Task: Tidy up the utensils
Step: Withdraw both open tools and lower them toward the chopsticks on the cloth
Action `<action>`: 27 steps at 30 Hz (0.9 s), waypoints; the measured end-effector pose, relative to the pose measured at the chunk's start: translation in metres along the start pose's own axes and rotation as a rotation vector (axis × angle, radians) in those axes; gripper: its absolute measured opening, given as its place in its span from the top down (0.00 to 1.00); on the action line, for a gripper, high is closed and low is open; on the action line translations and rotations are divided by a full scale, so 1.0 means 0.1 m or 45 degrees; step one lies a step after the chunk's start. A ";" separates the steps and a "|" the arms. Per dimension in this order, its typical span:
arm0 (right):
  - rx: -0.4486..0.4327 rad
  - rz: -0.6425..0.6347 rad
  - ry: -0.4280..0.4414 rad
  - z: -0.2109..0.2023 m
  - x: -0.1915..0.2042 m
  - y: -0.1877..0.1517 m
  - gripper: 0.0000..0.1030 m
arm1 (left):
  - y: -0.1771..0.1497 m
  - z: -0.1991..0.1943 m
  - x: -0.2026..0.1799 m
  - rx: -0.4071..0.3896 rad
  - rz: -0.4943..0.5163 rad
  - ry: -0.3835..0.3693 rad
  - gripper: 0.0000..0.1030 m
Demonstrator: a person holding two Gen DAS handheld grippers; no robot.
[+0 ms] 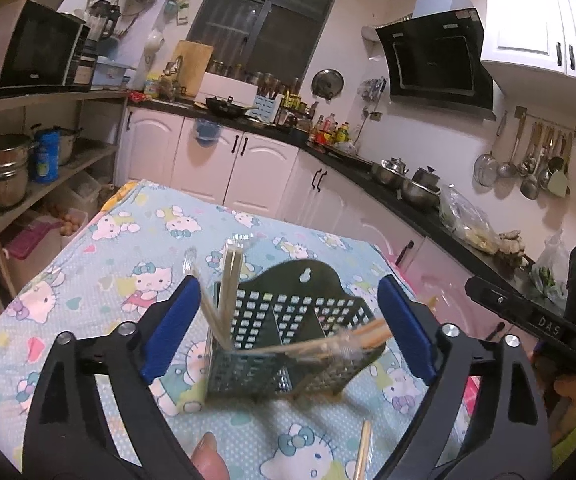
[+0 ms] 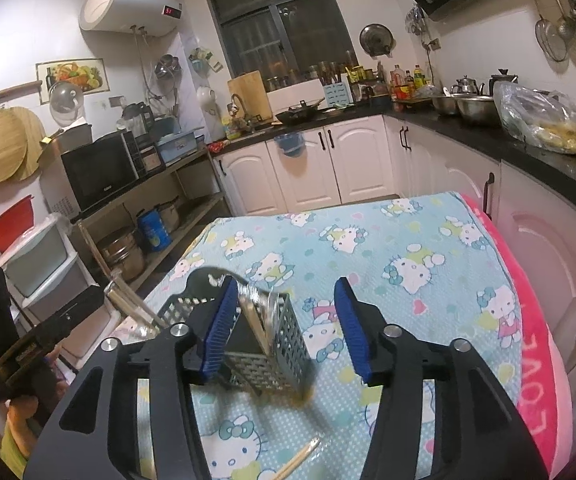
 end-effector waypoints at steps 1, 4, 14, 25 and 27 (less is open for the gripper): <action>0.004 0.001 0.000 -0.02 -0.01 -0.04 0.52 | -0.03 -0.02 0.01 0.016 0.003 0.006 0.17; 0.026 -0.003 -0.006 -0.05 -0.01 -0.16 0.50 | -0.09 -0.05 0.01 0.037 0.005 0.008 0.14; 0.080 0.006 -0.016 -0.12 0.02 -0.52 0.45 | -0.31 -0.20 0.13 0.079 -0.007 0.033 0.11; 0.156 0.026 -0.007 -0.09 0.06 -0.85 0.44 | -0.52 -0.34 0.29 0.118 -0.027 0.073 0.11; 0.171 0.030 -0.005 -0.08 0.08 -0.91 0.44 | -0.58 -0.34 0.34 0.133 -0.030 0.082 0.11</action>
Point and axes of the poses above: each gripper's, at about its wrist camera, not at the fingertips, and z roughly the way its jaws point, x to its left, y to its top, the point moved 9 cm from there along z, roughly the way its jaws point, and after that the axes turned 2 degrees about -z, right-handed, at the moved point
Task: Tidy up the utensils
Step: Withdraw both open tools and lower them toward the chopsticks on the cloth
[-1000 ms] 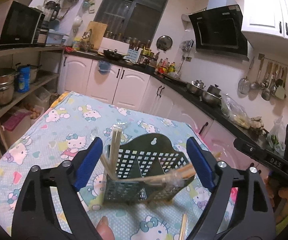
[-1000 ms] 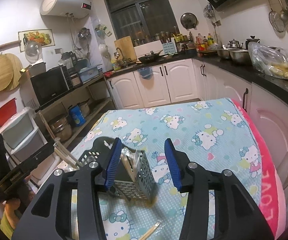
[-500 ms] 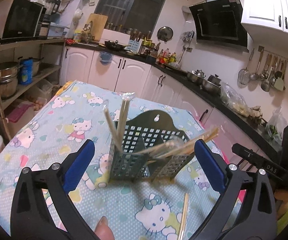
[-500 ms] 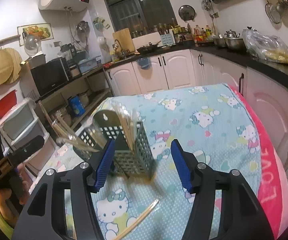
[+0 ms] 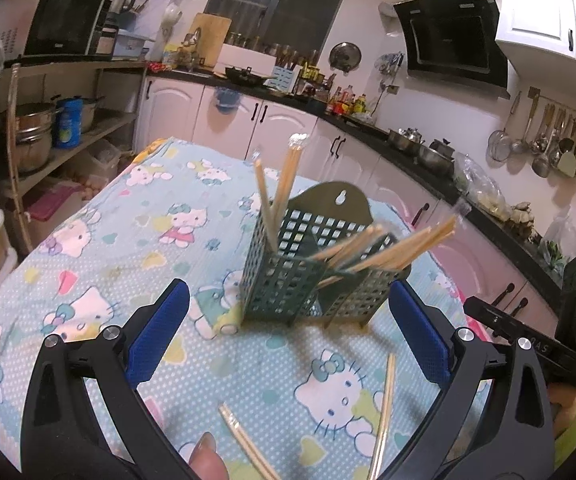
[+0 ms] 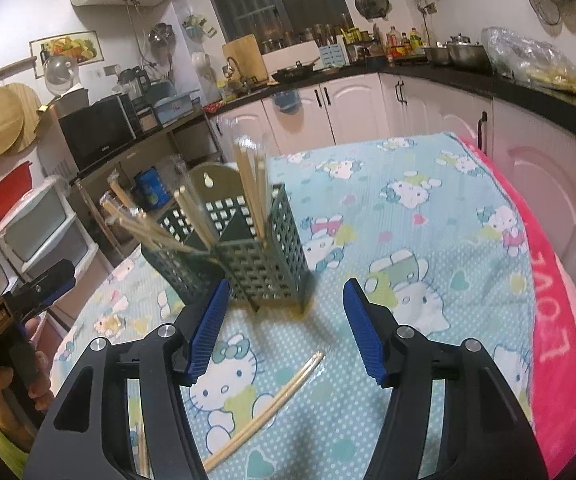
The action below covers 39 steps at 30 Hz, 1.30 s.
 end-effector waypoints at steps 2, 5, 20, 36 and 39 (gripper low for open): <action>0.019 0.004 0.003 0.03 0.01 -0.07 0.44 | -0.06 0.02 0.05 0.019 -0.011 0.009 0.11; 0.049 0.007 0.008 0.09 0.03 -0.16 0.44 | -0.15 0.04 0.14 0.049 -0.034 0.021 0.11; 0.184 0.033 0.012 0.33 0.08 -0.59 0.44 | -0.83 0.19 0.57 0.279 -0.201 0.020 0.11; 0.341 0.008 -0.027 0.67 0.03 -0.92 0.45 | -1.26 0.28 0.49 0.463 -0.273 -0.132 0.54; 0.371 0.021 -0.035 0.76 0.00 -0.95 0.47 | -1.27 0.33 0.48 0.465 -0.258 -0.112 0.54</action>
Point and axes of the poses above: each gripper's, at about its wrist camera, not at the fingertips, and z roughly the way its jaws point, x to its left, y to its top, the point moved 9 cm from there along z, roughly the way its jaws point, and after that the axes turned 2 degrees about -z, right-handed, at the moved point
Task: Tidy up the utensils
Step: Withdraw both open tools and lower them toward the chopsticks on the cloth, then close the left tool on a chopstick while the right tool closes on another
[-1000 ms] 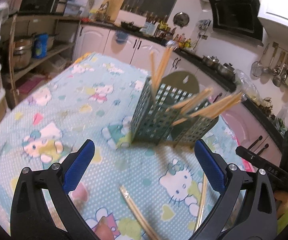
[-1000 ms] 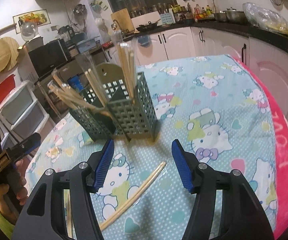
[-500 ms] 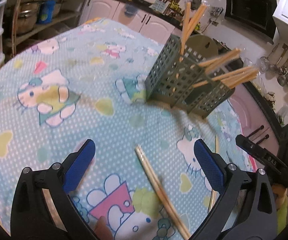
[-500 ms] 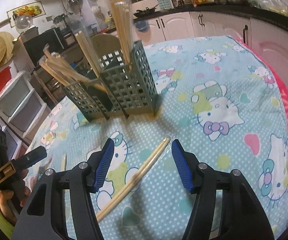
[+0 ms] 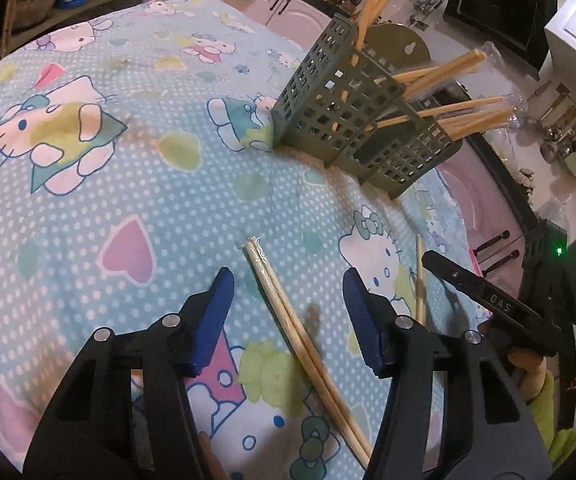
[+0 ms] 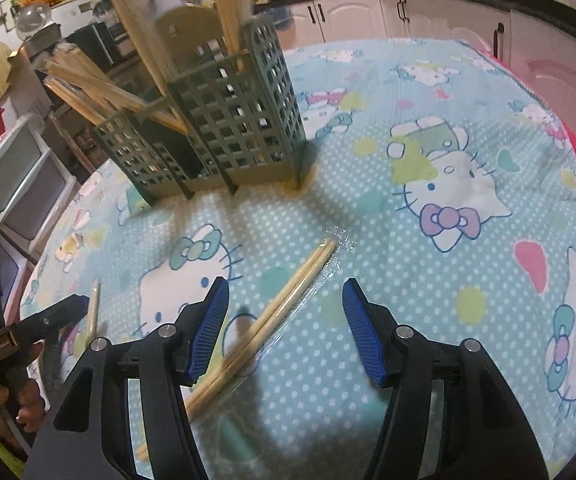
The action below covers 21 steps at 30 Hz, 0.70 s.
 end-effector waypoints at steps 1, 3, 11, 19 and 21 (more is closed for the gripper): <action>0.001 0.002 -0.005 0.02 -0.01 0.01 0.48 | 0.01 0.01 0.00 0.000 0.005 0.008 0.54; -0.002 0.002 -0.011 0.05 -0.01 0.05 0.49 | 0.04 0.05 -0.02 -0.003 0.027 0.036 0.54; 0.003 -0.047 -0.123 0.27 -0.05 0.21 0.62 | 0.16 0.22 -0.06 -0.038 0.096 0.139 0.56; -0.016 -0.086 -0.172 0.36 -0.10 0.35 0.81 | 0.25 0.30 -0.02 -0.075 0.160 0.269 0.82; -0.023 -0.078 -0.157 0.36 -0.11 0.38 0.87 | 0.27 0.30 0.01 -0.080 0.146 0.272 0.89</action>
Point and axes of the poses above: each gripper's, at about its wrist camera, not at the fingertips, and z roughly the way its jaws point, x to its left, y to its top, the point moved 9 cm from there along z, roughly the way its jaws point, and after that the axes turned 2 degrees about -z, right-handed, at the moved point
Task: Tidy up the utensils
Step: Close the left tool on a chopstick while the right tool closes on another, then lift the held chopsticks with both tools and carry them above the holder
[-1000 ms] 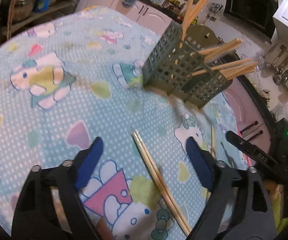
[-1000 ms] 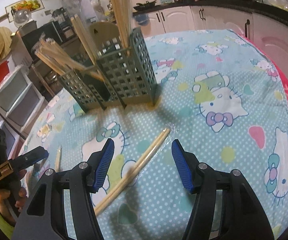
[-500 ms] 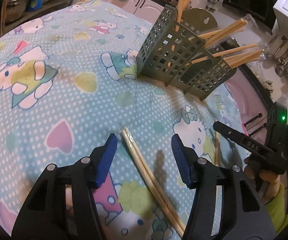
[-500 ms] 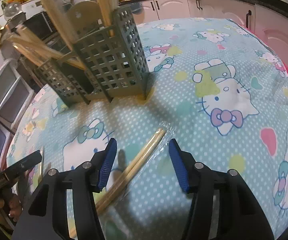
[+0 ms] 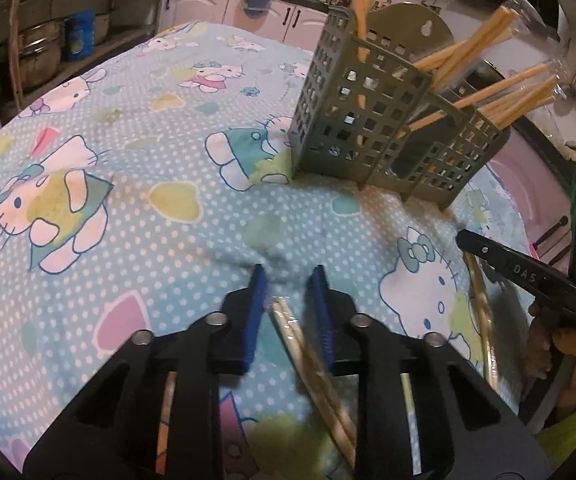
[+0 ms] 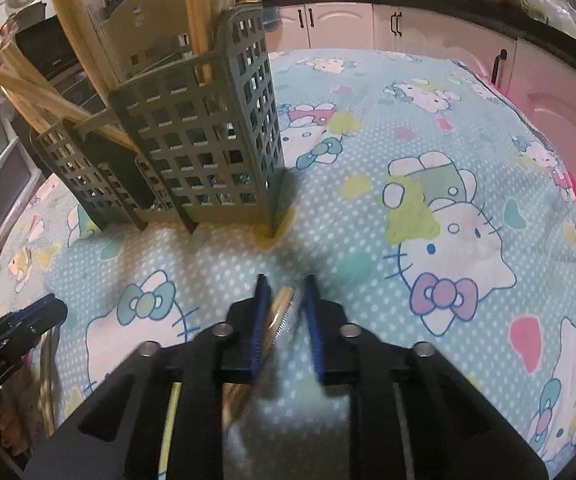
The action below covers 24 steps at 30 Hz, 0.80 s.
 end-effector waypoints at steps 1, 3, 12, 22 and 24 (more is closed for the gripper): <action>-0.002 0.009 0.013 -0.01 -0.01 0.00 0.88 | 0.01 0.00 0.02 0.003 -0.013 -0.005 0.93; -0.009 0.037 0.042 -0.02 -0.03 0.02 0.90 | 0.03 0.00 0.04 0.011 -0.038 -0.031 0.95; -0.113 0.085 0.161 -0.42 0.03 0.13 0.93 | 0.21 -0.20 -0.01 -0.024 -0.111 -0.180 0.97; -0.324 0.017 0.256 -1.21 0.20 0.45 0.94 | 0.59 -0.76 -0.23 -0.179 -0.079 -0.271 0.98; -0.368 -0.001 0.268 -1.37 0.24 0.52 0.94 | 0.68 -0.88 -0.31 -0.213 -0.061 -0.291 0.98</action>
Point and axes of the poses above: each gripper's, at about its wrist camera, not at the fingertips, and z roughly the way its jaws point, x to its left, y to its top, the point moved 9 cm from there along z, roughly the way its jaws point, and after that the axes turned 2 degrees about -z, right-handed, at the moved point
